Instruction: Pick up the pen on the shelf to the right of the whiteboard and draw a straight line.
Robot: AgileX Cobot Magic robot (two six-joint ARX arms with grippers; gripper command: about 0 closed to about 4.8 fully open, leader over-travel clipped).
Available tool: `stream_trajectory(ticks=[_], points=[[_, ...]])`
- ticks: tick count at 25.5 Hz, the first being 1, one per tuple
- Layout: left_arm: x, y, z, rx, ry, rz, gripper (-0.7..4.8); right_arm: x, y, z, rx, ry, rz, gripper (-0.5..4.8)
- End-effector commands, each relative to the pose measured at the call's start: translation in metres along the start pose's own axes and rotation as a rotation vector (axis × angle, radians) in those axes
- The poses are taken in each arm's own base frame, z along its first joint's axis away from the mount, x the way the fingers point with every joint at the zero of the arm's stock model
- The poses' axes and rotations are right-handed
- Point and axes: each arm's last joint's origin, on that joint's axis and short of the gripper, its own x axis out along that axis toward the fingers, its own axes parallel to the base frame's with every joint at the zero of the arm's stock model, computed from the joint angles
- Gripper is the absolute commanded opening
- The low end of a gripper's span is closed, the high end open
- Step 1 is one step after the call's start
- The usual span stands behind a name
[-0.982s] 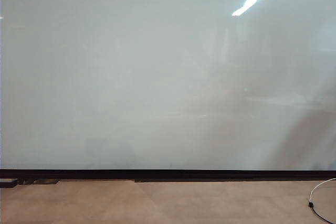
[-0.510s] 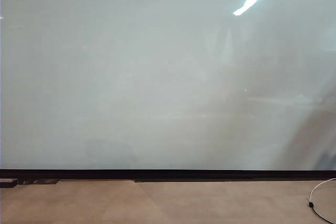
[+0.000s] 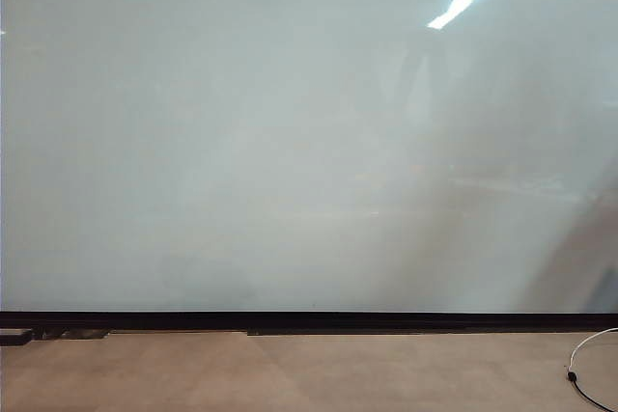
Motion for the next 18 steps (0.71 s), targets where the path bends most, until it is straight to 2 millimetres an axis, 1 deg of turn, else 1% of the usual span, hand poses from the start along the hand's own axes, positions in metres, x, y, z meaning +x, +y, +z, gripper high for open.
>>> stream_trajectory(ticks=[1, 8, 18], points=[[0.0, 0.0, 0.002, 0.025, -0.015, -0.005, -0.05, 0.001, -0.001, 0.004, -0.026, -0.023, -0.007, 3.87], [0.0, 0.0, 0.002, 0.038, -0.015, -0.005, -0.05, 0.007, -0.006, 0.011, -0.04, -0.049, -0.004, 3.86], [0.0, 0.0, 0.0, 0.04, 0.009, -0.005, -0.05, 0.012, -0.009, 0.012, -0.044, -0.057, 0.013, 3.85]])
